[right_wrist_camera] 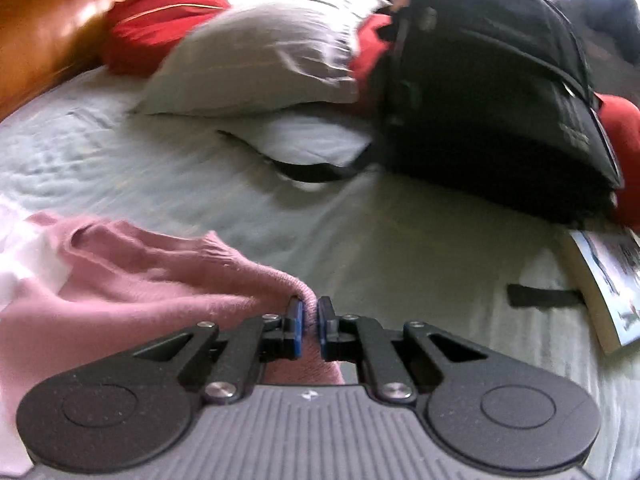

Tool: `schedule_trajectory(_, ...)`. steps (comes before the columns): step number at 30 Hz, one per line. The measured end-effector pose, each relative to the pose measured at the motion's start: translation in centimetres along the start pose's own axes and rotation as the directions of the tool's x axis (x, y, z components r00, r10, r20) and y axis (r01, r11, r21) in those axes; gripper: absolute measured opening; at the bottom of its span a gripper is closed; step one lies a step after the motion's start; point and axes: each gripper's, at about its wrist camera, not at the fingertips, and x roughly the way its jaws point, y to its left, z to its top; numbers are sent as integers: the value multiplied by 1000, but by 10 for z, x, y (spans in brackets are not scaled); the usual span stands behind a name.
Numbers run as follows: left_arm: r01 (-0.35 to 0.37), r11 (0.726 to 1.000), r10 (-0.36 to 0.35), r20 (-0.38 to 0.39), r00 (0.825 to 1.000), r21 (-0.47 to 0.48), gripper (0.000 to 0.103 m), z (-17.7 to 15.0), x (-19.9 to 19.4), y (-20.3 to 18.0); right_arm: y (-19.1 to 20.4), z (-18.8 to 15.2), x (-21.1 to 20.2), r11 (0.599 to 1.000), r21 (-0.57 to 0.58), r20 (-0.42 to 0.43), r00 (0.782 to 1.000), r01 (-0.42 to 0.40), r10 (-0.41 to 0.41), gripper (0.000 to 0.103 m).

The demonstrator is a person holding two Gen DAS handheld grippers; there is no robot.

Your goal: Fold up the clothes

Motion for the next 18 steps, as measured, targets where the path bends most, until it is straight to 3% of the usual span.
schedule_trajectory(5,-3,1000,3,-3,1000,-6,100,-2,-3,3,3,-6,43,998,51,-81,996,31,-27,11)
schedule_trajectory(7,-3,1000,3,-3,1000,-6,100,-3,-5,4,5,-7,42,997,67,-76,997,37,-32,14)
schedule_trajectory(11,10,1000,-10,-4,1000,-16,100,-5,-9,10,0,-5,7,990,140,-12,1000,17,-16,22)
schedule_trajectory(13,19,1000,-19,-6,1000,-24,100,-6,-10,11,0,-6,-18,983,183,15,1000,-14,12,32)
schedule_trajectory(18,31,999,-31,9,999,-23,100,-8,-19,6,20,-39,-89,967,236,85,993,-99,81,50)
